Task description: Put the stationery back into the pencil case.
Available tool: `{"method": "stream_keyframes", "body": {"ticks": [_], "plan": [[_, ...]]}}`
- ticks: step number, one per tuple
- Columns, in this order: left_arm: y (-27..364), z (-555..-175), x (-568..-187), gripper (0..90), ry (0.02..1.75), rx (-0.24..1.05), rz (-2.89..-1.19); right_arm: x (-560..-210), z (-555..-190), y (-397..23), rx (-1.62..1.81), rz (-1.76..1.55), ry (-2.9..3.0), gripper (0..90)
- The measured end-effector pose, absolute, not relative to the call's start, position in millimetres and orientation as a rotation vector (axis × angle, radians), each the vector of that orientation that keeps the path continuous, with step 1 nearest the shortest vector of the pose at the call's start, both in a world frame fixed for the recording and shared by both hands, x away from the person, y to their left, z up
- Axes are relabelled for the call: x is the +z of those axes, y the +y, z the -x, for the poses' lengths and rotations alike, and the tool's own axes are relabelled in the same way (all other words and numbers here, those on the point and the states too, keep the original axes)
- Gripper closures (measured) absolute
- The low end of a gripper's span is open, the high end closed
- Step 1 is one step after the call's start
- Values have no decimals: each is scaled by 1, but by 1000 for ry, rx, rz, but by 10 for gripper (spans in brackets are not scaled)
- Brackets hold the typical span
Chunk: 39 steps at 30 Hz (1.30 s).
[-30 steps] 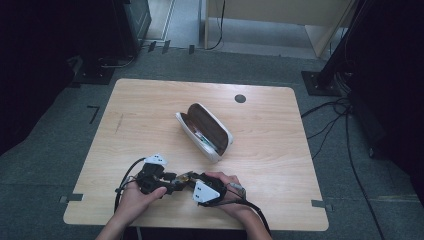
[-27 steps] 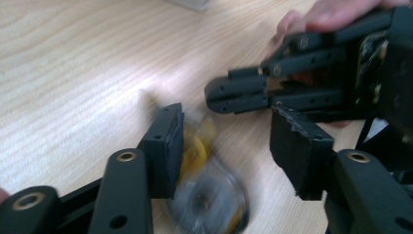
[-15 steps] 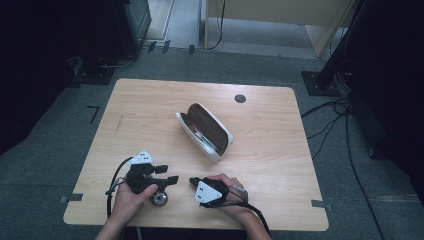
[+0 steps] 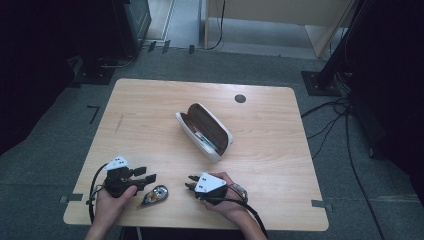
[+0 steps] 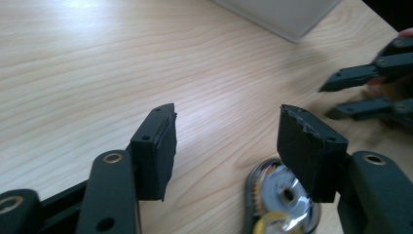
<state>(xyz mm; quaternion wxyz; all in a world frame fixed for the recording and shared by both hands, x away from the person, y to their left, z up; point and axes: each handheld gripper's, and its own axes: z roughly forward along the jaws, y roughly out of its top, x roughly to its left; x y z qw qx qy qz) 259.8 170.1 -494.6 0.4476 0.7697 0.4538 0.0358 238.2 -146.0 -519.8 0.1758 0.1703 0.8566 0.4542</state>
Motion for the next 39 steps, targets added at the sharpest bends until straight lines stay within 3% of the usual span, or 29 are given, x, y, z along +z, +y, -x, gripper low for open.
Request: {"method": "stream_keyframes", "body": {"ticks": [5, 10, 21, 28, 33, 39], "plan": [[187, -252, -494, 452, 1118, 128, -1891, -519, -237, -134, 1357, -460, 2457, 525], [188, -243, -500, 467, 1091, 96, -1924, -519, -238, -116, 1364, -425, 2520, 440], [185, -239, -504, 522, 1079, 50, -1952, -517, -233, -105, 1420, -639, 2572, 396], [175, -244, -504, 509, 1065, 51, -1966, -516, -216, -89, 1393, -709, 2572, 269], [169, -246, -506, 507, 1057, 57, -1998, -521, -207, -74, 1326, -736, 2594, 275], [169, -245, -508, 524, 1067, 45, -2005, -521, -199, -65, 1241, -631, 2601, 409]]}}
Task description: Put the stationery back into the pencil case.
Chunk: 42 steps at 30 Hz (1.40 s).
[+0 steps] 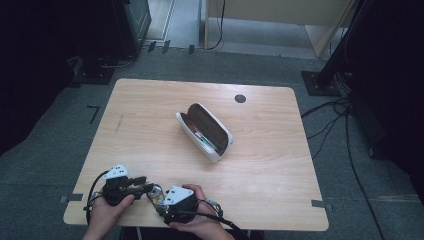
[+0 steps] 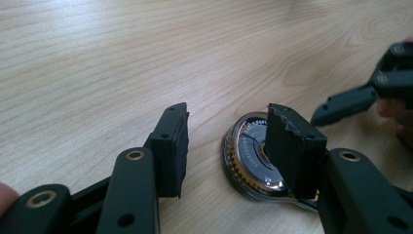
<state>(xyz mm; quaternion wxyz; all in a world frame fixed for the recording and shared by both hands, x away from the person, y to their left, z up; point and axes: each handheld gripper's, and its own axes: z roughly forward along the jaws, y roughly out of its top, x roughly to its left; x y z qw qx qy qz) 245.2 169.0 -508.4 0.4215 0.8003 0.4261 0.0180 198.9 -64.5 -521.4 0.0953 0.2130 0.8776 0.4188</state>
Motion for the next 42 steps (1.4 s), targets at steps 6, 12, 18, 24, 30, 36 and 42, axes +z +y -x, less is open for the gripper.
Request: {"method": "stream_keyframes", "body": {"ticks": [6, 12, 18, 24, 30, 36, 42], "plan": [[166, -245, -512, 576, 1056, 0, -2019, -522, -200, -66, 1215, -632, 2587, 531], [156, -246, -512, 580, 1029, -39, -2029, -522, -209, -80, 1217, -704, 2566, 558], [144, -253, -511, 584, 1023, -36, -2038, -522, -214, -97, 1221, -710, 2569, 622], [139, -255, -513, 515, 968, -56, -2062, -522, -221, -118, 1224, -751, 2557, 706], [143, -251, -512, 437, 912, -58, -2037, -522, -223, -125, 1236, -741, 2568, 752], [139, -244, -512, 364, 832, -54, -2088, -522, -223, -127, 1248, -736, 2586, 795], [136, -244, -513, 354, 818, -52, -2111, -522, -224, -130, 1268, -736, 2599, 823]]}}
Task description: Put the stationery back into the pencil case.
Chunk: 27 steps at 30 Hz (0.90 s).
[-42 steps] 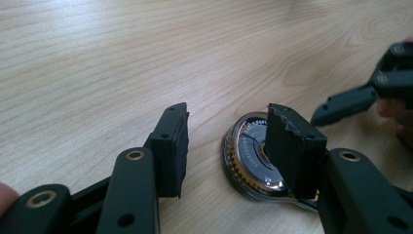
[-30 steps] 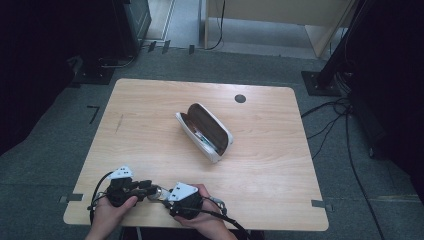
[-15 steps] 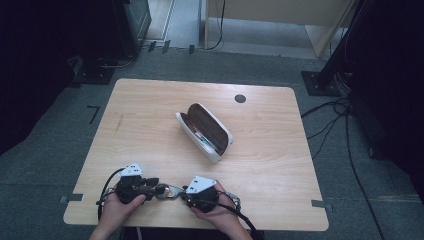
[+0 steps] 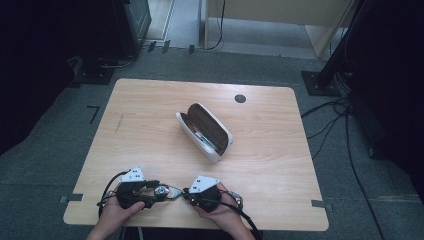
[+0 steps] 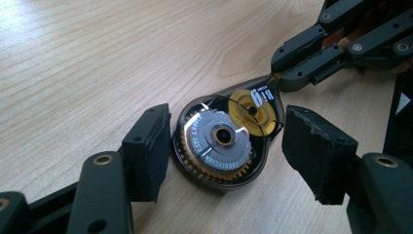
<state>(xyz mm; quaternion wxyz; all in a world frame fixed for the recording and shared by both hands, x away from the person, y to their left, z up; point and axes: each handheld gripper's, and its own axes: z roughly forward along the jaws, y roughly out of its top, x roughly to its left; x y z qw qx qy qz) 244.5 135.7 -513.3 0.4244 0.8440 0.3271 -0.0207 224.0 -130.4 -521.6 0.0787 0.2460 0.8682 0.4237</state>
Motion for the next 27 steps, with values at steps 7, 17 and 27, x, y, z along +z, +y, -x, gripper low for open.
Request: {"method": "stream_keyframes", "body": {"ticks": [7, 17, 27], "plan": [[130, -240, -514, 293, 779, -6, -2155, -521, -226, -132, 1326, -774, 2598, 824], [123, -234, -514, 240, 725, 80, -2214, -515, -229, -134, 1391, -847, 2580, 824], [113, -229, -514, 240, 686, 208, -2277, -508, -231, -136, 1431, -887, 2550, 824]]}}
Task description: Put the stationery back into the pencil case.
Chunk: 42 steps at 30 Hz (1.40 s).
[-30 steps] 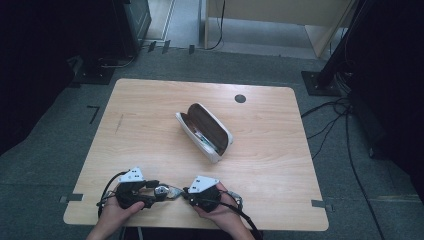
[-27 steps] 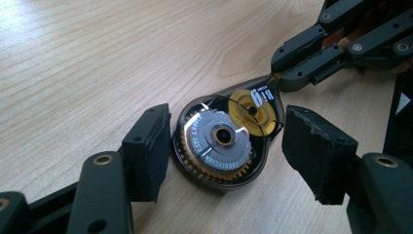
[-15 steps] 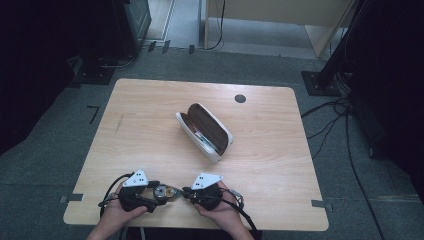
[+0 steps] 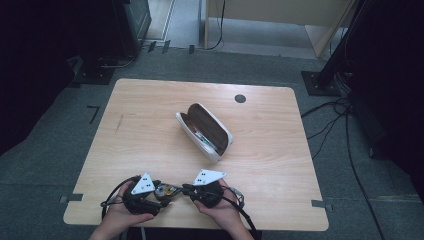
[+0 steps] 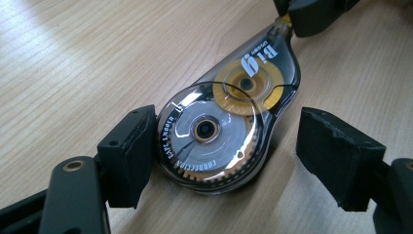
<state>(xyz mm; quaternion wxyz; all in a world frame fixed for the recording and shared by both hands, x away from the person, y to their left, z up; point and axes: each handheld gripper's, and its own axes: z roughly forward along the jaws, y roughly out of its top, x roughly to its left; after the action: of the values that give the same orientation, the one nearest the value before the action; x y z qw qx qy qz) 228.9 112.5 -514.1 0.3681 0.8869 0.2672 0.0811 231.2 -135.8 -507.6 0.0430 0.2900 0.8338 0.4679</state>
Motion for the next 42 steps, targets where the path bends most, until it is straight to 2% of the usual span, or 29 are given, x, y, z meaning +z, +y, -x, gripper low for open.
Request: {"method": "stream_keyframes", "body": {"ticks": [4, 7, 16, 21, 25, 42], "plan": [[111, -228, -514, 252, 692, 243, -2285, -505, -231, -135, 1439, -884, 2547, 825], [111, -229, -514, 313, 709, 261, -2276, -503, -230, -134, 1448, -883, 2545, 827], [108, -228, -514, 292, 696, 288, -2289, -498, -232, -134, 1465, -878, 2524, 826], [110, -230, -513, 396, 710, 294, -2277, -491, -233, -132, 1493, -863, 2496, 821], [109, -229, -513, 415, 713, 304, -2278, -486, -235, -130, 1504, -857, 2487, 812], [107, -227, -514, 492, 668, 289, -2275, -478, -244, -120, 1558, -761, 2546, 692]]}}
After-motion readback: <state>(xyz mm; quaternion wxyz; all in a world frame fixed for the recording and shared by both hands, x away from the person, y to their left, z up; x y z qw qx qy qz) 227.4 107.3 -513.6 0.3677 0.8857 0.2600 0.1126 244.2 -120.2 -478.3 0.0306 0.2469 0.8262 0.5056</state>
